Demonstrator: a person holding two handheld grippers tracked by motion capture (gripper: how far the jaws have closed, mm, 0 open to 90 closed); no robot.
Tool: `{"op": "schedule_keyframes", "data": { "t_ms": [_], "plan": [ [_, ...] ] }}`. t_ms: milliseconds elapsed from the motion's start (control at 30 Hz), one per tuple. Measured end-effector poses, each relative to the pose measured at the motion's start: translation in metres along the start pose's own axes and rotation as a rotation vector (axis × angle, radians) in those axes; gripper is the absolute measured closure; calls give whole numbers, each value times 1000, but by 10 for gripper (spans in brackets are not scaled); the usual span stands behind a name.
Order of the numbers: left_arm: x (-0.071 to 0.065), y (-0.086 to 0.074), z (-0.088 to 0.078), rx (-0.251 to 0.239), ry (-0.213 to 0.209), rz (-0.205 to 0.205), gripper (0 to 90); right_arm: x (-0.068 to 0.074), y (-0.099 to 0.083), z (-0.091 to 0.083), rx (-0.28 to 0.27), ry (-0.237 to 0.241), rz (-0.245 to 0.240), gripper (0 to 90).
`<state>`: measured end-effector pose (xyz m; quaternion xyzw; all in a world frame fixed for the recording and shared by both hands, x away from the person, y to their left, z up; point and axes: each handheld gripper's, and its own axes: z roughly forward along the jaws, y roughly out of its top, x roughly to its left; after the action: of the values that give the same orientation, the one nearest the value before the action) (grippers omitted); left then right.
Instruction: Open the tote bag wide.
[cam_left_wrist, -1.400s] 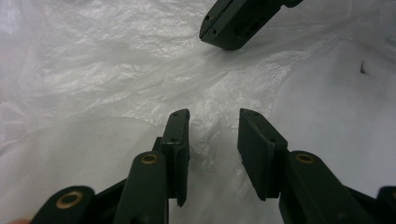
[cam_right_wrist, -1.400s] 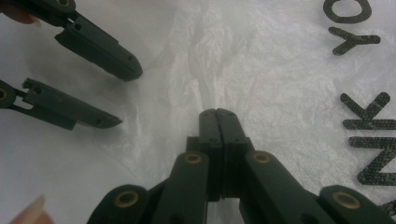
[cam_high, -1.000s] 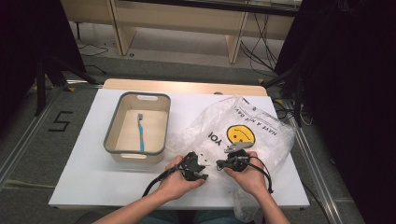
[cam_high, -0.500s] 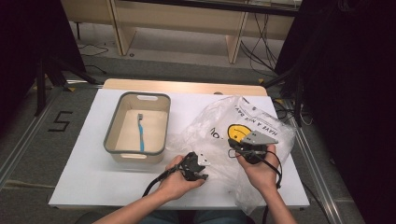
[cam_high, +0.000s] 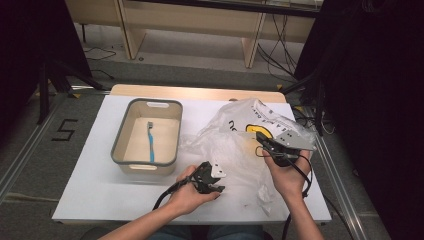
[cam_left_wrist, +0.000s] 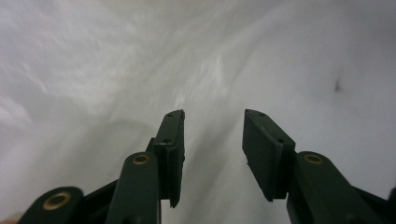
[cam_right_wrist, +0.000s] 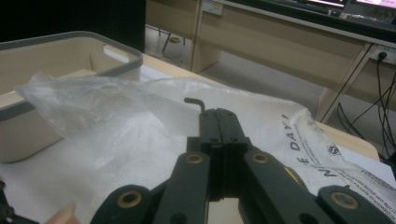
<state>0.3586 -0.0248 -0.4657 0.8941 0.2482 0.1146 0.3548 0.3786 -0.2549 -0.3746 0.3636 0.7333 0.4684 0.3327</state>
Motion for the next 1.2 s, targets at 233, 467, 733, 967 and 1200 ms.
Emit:
{"op": "schedule_keyframes", "data": {
  "t_ms": [233,467,733,967,1200],
  "plan": [
    [8,39,-55,-199,76,6,536,0,-2,0,3,5,2,900],
    [27,55,-69,-248,176,5,455,1,-5,1,19,24,-4,900],
    [58,70,-46,-171,350,62,287,3,-5,1,23,39,-10,900],
    [73,80,-18,-87,398,123,390,4,-5,1,25,58,-8,900],
    [70,91,-25,-191,407,79,794,6,-4,1,32,97,-14,900]
  ]
}}
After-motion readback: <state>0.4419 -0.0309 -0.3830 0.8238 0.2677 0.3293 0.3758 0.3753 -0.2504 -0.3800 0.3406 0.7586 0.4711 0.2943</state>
